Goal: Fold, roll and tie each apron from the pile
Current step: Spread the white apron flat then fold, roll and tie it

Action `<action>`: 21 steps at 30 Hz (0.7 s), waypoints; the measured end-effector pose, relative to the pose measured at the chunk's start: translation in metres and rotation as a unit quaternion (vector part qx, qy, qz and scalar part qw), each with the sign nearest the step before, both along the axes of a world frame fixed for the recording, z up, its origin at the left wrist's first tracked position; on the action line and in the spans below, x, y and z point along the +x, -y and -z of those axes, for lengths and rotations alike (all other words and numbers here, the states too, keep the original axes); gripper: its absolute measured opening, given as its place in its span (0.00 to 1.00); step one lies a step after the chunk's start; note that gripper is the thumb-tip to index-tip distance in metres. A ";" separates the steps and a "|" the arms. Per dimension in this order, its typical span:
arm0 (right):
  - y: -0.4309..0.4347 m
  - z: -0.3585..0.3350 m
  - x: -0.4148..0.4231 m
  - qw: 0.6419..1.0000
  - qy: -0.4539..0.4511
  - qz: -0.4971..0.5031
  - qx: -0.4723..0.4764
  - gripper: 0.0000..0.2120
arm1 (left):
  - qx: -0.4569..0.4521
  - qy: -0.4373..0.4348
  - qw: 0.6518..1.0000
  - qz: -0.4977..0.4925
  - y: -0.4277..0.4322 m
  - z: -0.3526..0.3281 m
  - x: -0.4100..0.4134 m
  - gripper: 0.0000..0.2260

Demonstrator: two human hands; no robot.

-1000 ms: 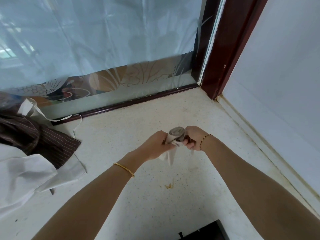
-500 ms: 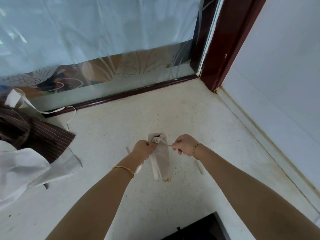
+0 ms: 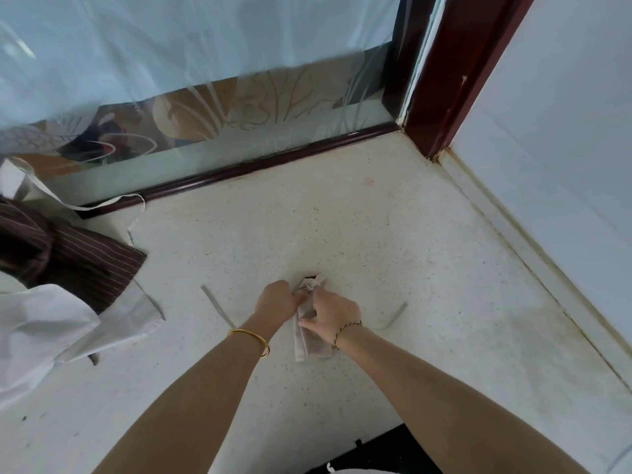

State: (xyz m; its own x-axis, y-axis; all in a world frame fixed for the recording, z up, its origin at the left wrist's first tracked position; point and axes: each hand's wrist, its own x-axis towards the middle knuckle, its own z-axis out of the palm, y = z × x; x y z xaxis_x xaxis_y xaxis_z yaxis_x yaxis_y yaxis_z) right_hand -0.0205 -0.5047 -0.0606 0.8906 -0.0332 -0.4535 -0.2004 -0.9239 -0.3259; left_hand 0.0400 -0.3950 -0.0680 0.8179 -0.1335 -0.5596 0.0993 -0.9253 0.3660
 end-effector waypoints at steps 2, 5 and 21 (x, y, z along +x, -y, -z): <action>-0.004 0.002 0.003 1.000 -0.006 0.003 0.000 0.24 | 0.058 -0.013 0.996 0.068 -0.007 -0.008 0.003 0.18; -0.003 0.003 0.007 0.999 -0.032 0.013 0.021 0.23 | 0.074 -0.013 0.982 0.172 -0.017 -0.026 0.006 0.14; 0.022 0.009 0.002 0.940 -0.047 0.151 0.303 0.13 | -0.254 -0.011 0.964 0.075 0.008 -0.040 -0.017 0.15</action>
